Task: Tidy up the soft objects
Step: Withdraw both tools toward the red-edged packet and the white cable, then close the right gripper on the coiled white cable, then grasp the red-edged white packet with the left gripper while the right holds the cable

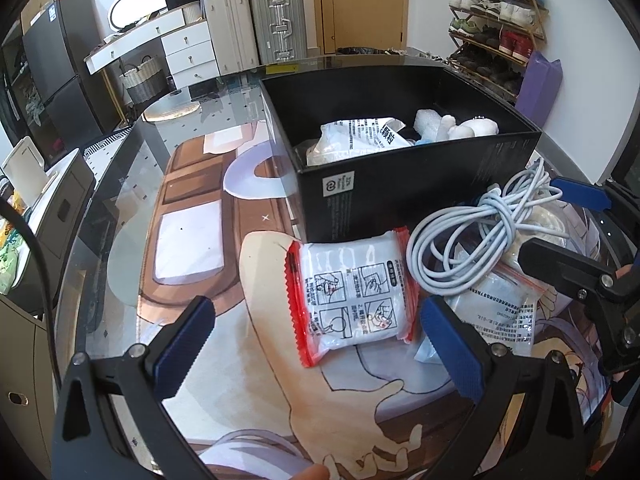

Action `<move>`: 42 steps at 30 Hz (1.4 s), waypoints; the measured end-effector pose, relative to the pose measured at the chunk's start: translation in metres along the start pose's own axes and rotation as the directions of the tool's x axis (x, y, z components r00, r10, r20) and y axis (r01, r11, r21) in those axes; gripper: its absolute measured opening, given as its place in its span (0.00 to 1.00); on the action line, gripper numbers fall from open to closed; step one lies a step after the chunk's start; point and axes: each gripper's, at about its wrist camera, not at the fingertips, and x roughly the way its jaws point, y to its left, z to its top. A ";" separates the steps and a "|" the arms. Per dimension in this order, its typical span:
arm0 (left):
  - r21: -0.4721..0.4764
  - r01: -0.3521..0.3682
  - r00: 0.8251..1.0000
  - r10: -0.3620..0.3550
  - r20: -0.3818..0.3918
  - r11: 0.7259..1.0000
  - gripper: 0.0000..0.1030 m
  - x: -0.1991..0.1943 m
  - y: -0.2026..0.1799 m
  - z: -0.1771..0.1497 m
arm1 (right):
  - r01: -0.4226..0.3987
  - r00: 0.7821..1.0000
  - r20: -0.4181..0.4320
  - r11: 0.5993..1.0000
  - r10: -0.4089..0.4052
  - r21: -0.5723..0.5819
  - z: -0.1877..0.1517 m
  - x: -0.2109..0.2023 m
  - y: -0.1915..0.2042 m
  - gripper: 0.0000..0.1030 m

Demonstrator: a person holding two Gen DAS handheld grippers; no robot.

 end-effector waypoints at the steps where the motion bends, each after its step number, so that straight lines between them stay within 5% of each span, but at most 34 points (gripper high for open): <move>1: 0.000 0.000 1.000 0.000 -0.001 1.000 1.00 0.000 0.000 0.000 | 0.004 1.000 -0.005 1.000 -0.004 -0.001 0.001 0.002 0.001 0.99; 14: -0.003 0.005 1.000 -0.005 -0.007 1.000 1.00 0.003 0.003 0.000 | 0.016 0.999 -0.028 1.000 -0.015 0.015 0.013 0.016 0.003 0.98; 42: -0.025 0.016 1.000 -0.016 -0.013 1.000 1.00 0.004 0.006 -0.001 | -0.121 0.993 0.020 0.990 0.120 0.078 0.011 0.007 -0.002 0.56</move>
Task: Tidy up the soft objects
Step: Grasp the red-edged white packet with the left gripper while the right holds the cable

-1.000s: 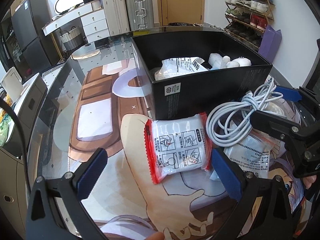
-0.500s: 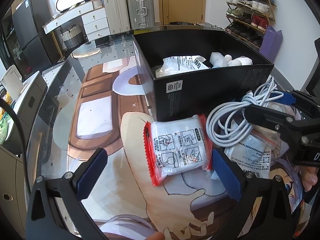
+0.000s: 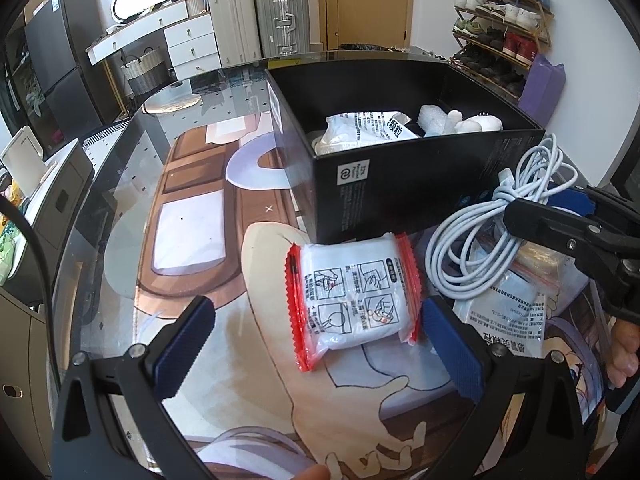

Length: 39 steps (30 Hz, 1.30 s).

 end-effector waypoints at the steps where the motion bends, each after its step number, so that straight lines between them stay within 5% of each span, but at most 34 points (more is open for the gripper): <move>1: -0.002 0.002 1.000 -0.002 0.001 1.000 1.00 0.000 0.000 0.000 | -0.001 1.000 0.002 1.000 0.001 -0.003 -0.001 0.000 0.001 0.56; 20: -0.010 0.020 1.000 -0.020 -0.008 1.000 0.99 0.006 -0.003 0.002 | -0.003 0.998 0.067 1.000 0.003 -0.008 -0.010 -0.027 -0.002 0.55; 22: -0.005 0.037 0.999 -0.037 -0.008 0.999 0.95 0.006 -0.003 0.001 | 0.000 0.997 0.072 1.000 0.001 -0.007 -0.010 -0.029 -0.002 0.55; 27: 0.022 0.051 0.999 -0.051 0.007 0.998 0.63 0.003 -0.005 -0.001 | 0.000 0.997 0.076 1.000 0.001 -0.008 -0.008 -0.031 -0.003 0.55; 30: 0.032 0.076 0.997 -0.077 0.021 0.997 0.53 -0.002 -0.005 0.000 | -0.004 0.997 0.081 1.000 0.004 -0.009 -0.007 -0.033 -0.002 0.55; 39: 0.021 0.088 0.995 -0.089 0.054 0.996 0.50 -0.016 0.001 0.002 | -0.005 0.995 0.097 1.000 0.006 -0.010 -0.005 -0.040 0.002 0.55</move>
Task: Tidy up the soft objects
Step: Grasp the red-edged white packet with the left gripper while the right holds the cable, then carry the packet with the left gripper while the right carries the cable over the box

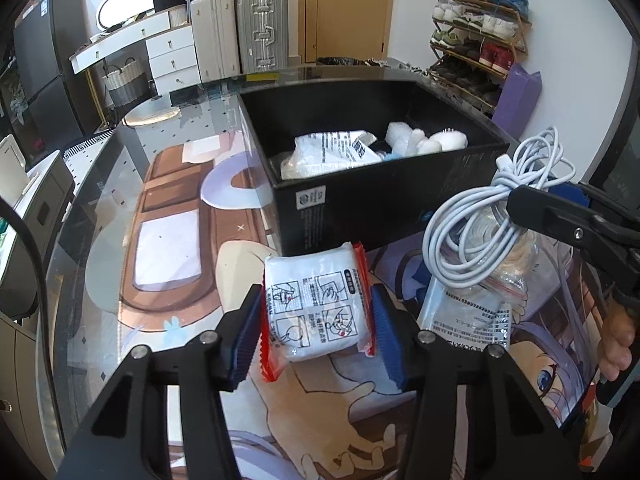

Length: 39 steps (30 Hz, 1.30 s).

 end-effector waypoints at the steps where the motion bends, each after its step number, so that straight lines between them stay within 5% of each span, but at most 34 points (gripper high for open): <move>1: -0.003 0.001 1.000 -0.001 0.007 1.000 0.50 -0.003 0.002 0.000 | 0.000 1.000 0.002 1.000 0.000 0.000 0.000 -0.001 0.000 0.55; 24: -0.068 0.042 0.983 -0.029 0.181 0.997 0.50 -0.050 0.018 0.015 | 0.027 0.995 0.093 1.000 -0.025 -0.015 0.016 -0.036 0.005 0.55; 39: -0.045 0.053 0.977 -0.042 0.211 0.998 0.50 -0.049 0.010 0.036 | 0.056 0.990 0.134 0.998 -0.053 -0.025 0.037 -0.038 0.000 0.55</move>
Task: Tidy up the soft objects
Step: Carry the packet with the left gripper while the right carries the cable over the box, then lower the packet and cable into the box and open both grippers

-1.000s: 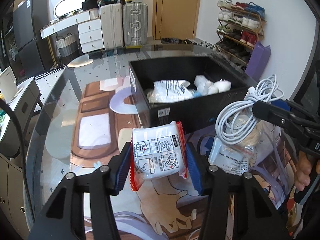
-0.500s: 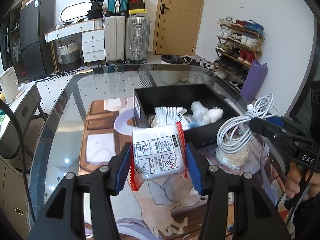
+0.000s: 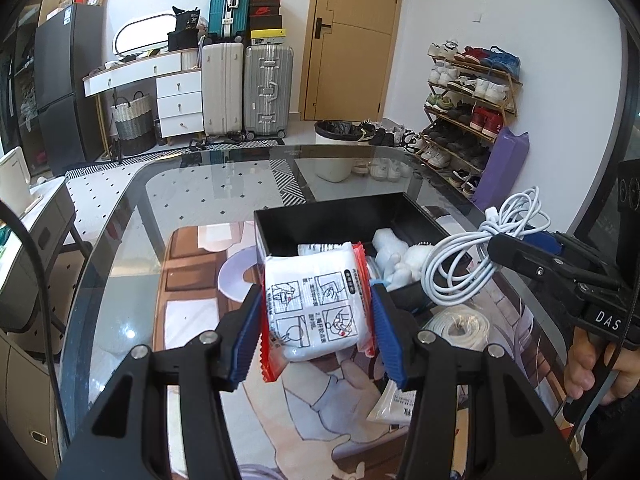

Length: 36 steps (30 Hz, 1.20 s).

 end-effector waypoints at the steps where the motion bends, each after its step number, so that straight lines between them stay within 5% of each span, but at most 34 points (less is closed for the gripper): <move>1: 0.002 0.000 1.000 0.000 0.001 1.000 0.50 0.001 -0.001 0.002 | 0.002 1.000 0.002 1.000 -0.002 -0.002 0.002 0.001 -0.001 0.55; 36: 0.059 -0.010 1.000 0.009 0.011 0.998 0.50 0.031 -0.007 0.030 | 0.045 0.999 0.023 0.997 -0.043 -0.067 0.048 0.039 -0.026 0.55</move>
